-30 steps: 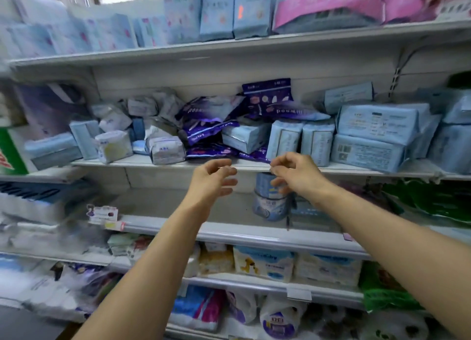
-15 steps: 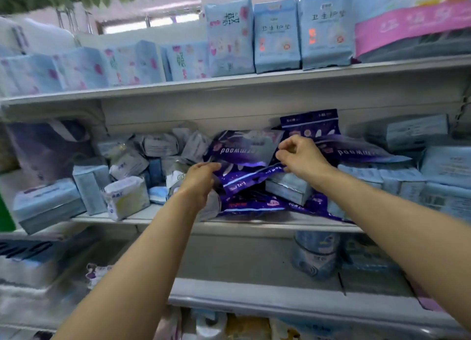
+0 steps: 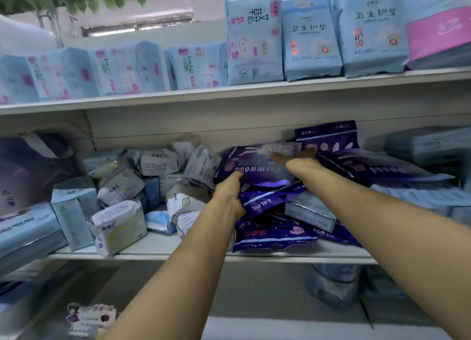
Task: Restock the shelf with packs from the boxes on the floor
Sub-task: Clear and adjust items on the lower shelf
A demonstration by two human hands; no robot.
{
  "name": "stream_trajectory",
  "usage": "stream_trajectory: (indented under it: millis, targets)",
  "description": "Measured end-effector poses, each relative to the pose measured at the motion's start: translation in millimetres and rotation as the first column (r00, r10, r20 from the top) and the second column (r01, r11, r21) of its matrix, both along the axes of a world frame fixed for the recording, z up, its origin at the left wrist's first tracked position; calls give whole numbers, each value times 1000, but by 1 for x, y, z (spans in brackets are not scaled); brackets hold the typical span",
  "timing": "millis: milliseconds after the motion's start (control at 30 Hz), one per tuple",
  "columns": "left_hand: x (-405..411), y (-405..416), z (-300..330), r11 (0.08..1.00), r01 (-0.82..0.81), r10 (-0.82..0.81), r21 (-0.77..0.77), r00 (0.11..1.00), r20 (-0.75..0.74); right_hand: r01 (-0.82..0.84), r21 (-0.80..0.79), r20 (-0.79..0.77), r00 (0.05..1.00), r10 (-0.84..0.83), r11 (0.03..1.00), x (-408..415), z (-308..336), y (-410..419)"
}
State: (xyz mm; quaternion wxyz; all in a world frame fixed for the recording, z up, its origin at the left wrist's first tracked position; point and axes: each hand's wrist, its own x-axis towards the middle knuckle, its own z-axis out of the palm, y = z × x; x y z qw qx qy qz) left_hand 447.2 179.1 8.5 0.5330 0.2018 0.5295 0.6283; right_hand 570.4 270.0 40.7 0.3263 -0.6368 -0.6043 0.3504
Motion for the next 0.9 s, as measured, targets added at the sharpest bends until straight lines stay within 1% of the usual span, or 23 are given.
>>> stream_trajectory:
  millis: [67,167,267,333,400,433,533,600,733,900]
  targets:
    - [-3,10,-1,999,-21,21,34,1000,11,67,1,-31,997,-67,998,-3,-5,9]
    - [-5,19,-5,997,-72,72,21,997,-20,68,28,-131,989,-64,997,-6,-8,14]
    - [-2,17,-7,997,-69,70,37,997,-31,73,63,-243,969,-55,995,-1,-5,3]
    - [3,14,-10,996,-57,59,66,998,-19,61,94,-280,960,-33,994,8,-3,-7]
    - [9,12,-14,992,-30,27,123,999,27,55,142,-324,946,-6,988,21,-3,-14]
    - [12,9,-15,987,-16,7,159,998,59,50,154,-370,929,10,987,29,-4,-20]
    - [24,-4,-21,963,4,-32,271,995,98,-1,123,-511,857,64,992,46,-5,-37]
    - [34,-16,-25,946,23,-69,324,989,130,-25,93,-530,845,71,995,58,-9,-46]
    - [57,-42,-38,913,36,-118,407,977,178,-27,102,-583,808,82,994,85,-16,-69]
    - [90,-78,-57,867,10,-136,497,967,218,-17,189,-611,781,131,982,127,-22,-97]
